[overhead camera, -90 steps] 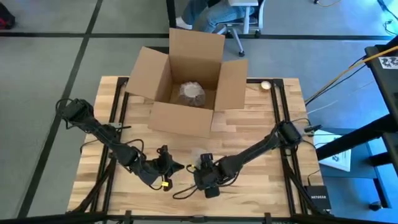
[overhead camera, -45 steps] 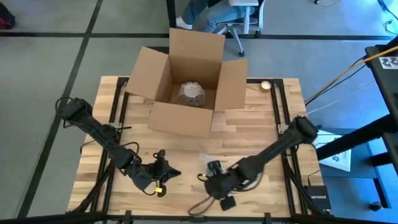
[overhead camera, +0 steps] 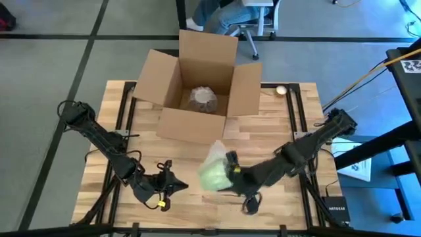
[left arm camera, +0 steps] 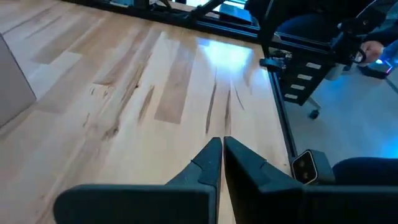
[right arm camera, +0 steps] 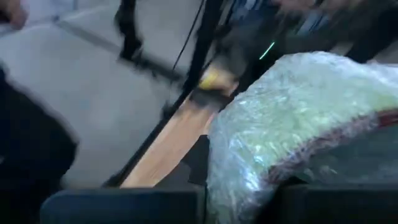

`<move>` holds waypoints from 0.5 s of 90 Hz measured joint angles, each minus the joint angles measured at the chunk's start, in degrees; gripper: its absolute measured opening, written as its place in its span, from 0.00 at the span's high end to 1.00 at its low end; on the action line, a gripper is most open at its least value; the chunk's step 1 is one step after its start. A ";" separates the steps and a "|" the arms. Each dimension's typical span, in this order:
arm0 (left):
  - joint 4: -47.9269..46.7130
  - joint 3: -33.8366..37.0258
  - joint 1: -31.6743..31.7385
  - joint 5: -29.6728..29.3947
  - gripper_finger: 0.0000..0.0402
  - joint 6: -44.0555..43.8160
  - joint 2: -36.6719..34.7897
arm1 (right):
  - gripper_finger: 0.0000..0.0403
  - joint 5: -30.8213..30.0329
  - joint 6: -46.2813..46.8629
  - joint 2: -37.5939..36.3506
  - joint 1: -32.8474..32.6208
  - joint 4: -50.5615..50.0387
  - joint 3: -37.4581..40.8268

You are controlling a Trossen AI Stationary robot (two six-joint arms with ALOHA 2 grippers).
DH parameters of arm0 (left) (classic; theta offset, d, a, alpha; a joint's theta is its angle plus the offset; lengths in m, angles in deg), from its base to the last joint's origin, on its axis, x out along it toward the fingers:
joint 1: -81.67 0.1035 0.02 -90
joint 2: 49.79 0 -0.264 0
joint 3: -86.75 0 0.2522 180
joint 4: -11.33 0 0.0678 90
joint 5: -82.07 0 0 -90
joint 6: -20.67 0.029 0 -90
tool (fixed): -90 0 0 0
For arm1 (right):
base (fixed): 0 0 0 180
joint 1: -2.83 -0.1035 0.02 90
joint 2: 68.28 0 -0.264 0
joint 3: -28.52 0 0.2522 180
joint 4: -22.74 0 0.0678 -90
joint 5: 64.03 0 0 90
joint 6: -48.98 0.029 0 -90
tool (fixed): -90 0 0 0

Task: Wrap mug
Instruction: Put the wrapped green mug into the brown cardboard box

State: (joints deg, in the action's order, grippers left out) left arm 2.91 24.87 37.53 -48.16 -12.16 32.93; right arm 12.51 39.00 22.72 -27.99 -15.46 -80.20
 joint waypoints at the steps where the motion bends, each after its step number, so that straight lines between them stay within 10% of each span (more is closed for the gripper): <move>1: 0.00 0.00 0.01 -0.01 1.00 0.00 0.00 | 0.97 -0.43 -0.53 -0.03 0.30 0.04 -0.40; 45: 0.04 0.00 2.01 -1.13 1.00 0.39 0.00 | 0.97 -10.54 -0.06 1.48 31.27 3.72 -4.53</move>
State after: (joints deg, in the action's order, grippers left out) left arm 2.95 24.87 39.55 -49.29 -11.76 32.93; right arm 1.97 38.93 24.20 3.28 -11.74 -84.73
